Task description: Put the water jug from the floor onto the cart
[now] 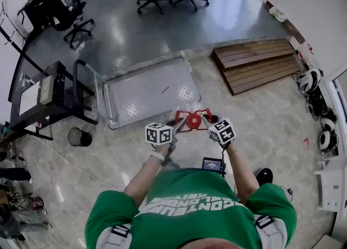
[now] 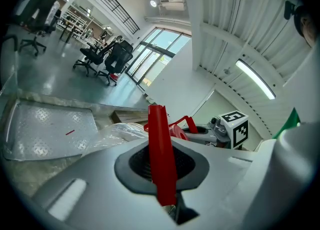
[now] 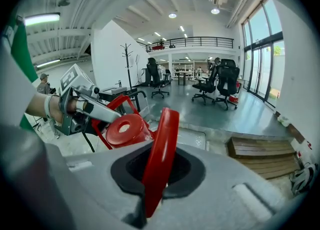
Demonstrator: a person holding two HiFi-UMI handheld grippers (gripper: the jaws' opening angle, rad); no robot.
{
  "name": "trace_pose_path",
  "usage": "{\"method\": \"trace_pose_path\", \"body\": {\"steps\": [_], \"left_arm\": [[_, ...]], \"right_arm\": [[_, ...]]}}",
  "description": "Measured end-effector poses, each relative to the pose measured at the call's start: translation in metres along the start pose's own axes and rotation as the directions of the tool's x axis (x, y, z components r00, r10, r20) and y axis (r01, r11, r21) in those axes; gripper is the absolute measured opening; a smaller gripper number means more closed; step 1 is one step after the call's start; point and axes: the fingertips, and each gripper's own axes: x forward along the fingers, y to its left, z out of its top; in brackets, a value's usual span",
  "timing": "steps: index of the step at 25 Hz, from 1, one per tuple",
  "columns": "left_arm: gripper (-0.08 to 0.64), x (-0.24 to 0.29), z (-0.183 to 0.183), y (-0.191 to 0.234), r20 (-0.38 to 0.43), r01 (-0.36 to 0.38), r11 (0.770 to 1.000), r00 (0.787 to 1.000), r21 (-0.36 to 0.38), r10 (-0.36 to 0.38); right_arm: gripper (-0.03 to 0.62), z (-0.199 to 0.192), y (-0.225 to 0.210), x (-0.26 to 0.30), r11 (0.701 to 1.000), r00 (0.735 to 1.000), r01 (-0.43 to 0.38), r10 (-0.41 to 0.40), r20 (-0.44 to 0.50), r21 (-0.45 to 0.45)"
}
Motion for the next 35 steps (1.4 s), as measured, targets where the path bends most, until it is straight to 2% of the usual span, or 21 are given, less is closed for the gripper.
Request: {"method": "trace_pose_path", "body": {"steps": [19,26,31,35], "left_arm": [[0.037,-0.05,0.05,0.094,0.057,-0.04,0.997,0.997,-0.072,0.044],[0.037,-0.071,0.072,0.123,0.084,-0.068,0.995,0.994,-0.069,0.074],[0.037,-0.077,0.099,0.135,0.127,-0.109,0.994,0.986,-0.031,0.112],[0.037,-0.09,0.11,0.139,0.132,-0.12,0.989,0.983,-0.085,0.131]], "right_arm": [[0.008,0.072,0.03,0.098,0.996,0.998,-0.06,0.059,-0.031,-0.059],[0.008,0.101,0.043,0.129,0.993,0.996,-0.084,0.084,-0.009,-0.078],[0.008,0.138,0.036,0.137,0.984,0.992,-0.116,0.122,0.037,-0.137],[0.008,0.154,0.044,0.151,0.975,0.987,-0.16,0.164,0.008,-0.155]]}}
